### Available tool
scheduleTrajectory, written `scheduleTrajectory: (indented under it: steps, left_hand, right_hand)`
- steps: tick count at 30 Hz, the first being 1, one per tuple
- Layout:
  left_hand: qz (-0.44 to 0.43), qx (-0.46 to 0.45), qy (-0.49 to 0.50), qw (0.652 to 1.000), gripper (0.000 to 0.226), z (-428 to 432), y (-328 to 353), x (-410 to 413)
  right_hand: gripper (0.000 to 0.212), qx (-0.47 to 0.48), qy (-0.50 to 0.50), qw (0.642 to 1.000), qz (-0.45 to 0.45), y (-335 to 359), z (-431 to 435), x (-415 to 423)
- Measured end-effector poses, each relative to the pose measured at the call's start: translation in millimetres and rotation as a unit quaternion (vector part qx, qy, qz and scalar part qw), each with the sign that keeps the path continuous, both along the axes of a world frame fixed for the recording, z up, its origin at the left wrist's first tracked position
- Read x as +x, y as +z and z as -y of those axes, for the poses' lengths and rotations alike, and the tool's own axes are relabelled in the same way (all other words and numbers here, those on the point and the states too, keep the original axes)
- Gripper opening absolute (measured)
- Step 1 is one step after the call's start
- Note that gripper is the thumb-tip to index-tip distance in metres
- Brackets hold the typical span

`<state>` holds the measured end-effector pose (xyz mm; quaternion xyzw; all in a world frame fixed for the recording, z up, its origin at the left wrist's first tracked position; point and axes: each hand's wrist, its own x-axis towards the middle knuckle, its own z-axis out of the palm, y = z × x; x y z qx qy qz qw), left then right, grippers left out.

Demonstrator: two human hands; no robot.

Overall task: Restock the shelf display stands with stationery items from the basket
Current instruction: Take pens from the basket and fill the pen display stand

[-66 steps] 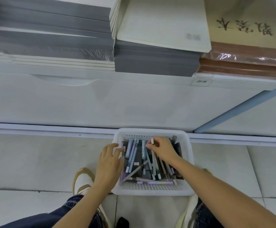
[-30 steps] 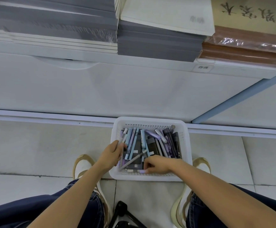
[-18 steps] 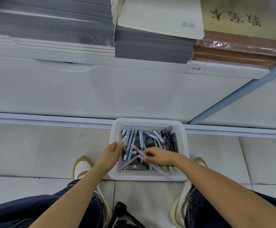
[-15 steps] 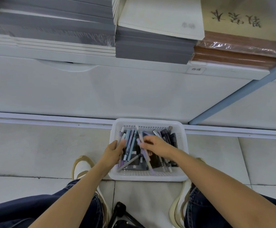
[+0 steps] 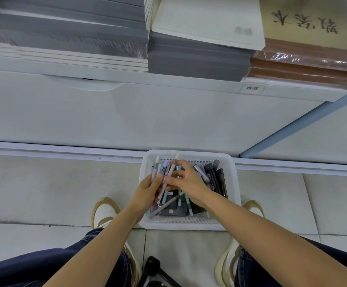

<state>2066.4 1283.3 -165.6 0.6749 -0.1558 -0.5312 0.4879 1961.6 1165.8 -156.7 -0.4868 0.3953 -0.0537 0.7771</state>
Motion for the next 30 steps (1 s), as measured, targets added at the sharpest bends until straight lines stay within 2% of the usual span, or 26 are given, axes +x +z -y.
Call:
scheduleTrajectory:
  steps: [3, 7, 11, 13, 15, 17, 19, 21, 24, 30]
  left_hand:
    - [0.009, 0.018, 0.001, 1.0, 0.043, -3, -2, 1]
    - [-0.04, -0.014, -0.027, 0.999, 0.043, -6, 1, 3]
    - [-0.075, -0.019, -0.053, 0.996, 0.039, -7, 4, 7]
    - [-0.07, -0.01, -0.042, 0.997, 0.04, -6, 4, 10]
    - [-0.047, -0.002, -0.008, 0.999, 0.043, -8, 4, 13]
    - [-0.011, 0.015, 0.025, 1.0, 0.042, -12, 1, 18]
    - [0.012, 0.031, 0.048, 0.998, 0.037, -16, -4, 22]
    - [0.022, 0.046, 0.058, 0.997, 0.035, -18, -8, 22]
    - [0.015, 0.063, 0.055, 0.996, 0.033, -19, -13, 20]
    - [0.016, 0.069, 0.059, 0.996, 0.034, -18, -14, 20]
  right_hand:
    - [0.043, -0.022, 0.032, 0.999, -0.017, -2, -2, 3]
    - [0.046, -0.12, 0.12, 0.983, -0.064, -7, -2, 5]
    - [0.05, -0.089, 0.195, 0.975, -0.054, -5, 8, -1]
    - [0.039, -0.065, 0.209, 0.974, -0.05, -9, 13, -5]
    - [0.025, -0.106, 0.204, 0.97, -0.085, -17, 17, -12]
    - [0.019, -0.215, 0.214, 0.937, -0.175, -30, 18, -22]
    - [0.023, -0.305, 0.244, 0.885, -0.253, -44, 14, -34]
    - [0.03, -0.339, 0.262, 0.861, -0.274, -55, 6, -40]
    - [0.035, -0.343, 0.236, 0.867, -0.273, -61, 1, -38]
    - [0.017, -0.347, 0.246, 0.864, -0.27, -66, -11, -30]
